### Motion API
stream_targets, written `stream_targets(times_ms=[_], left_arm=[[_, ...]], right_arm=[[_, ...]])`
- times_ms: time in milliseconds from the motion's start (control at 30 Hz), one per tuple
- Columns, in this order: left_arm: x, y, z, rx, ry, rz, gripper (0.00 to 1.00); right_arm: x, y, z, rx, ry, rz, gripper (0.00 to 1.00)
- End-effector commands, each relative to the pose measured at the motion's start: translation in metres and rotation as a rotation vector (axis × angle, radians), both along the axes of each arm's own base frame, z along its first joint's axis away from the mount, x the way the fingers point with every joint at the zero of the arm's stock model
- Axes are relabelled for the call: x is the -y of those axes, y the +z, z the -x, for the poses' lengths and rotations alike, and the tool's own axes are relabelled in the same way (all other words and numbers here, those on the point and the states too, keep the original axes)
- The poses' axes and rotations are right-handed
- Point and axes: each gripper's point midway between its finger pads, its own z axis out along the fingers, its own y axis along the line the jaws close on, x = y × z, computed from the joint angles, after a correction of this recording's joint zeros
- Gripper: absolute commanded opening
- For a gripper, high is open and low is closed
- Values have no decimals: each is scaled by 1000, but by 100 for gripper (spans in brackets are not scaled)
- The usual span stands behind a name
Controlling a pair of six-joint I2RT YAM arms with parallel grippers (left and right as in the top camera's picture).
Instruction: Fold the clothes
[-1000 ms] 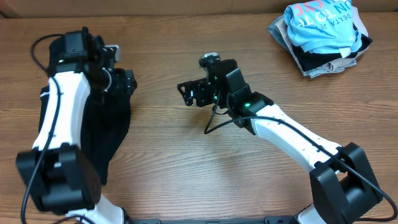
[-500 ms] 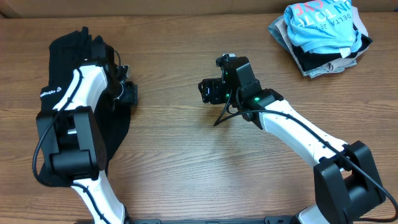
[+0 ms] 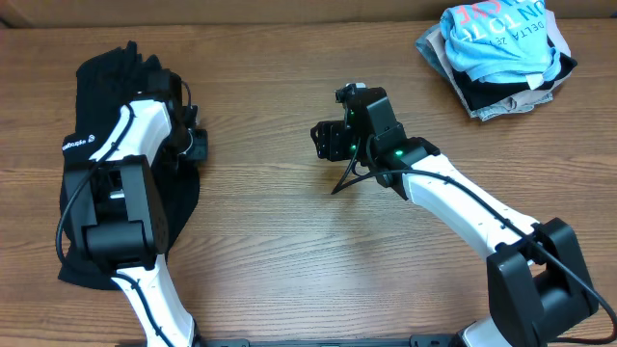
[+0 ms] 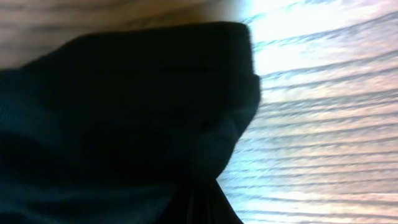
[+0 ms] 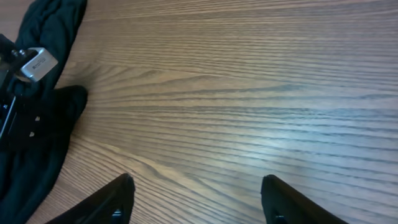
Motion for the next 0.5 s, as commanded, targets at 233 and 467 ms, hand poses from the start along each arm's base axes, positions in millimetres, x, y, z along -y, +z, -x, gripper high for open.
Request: stream_targets(times_ms=[233,467], left_arm=[[150,-18,9,9,-533,29,4],[250,11,34,61,-860,-133,5]], right_arm=[[89,54,-37,70,-220,-60,65],[171,75,-41,83,-396,-59,65]])
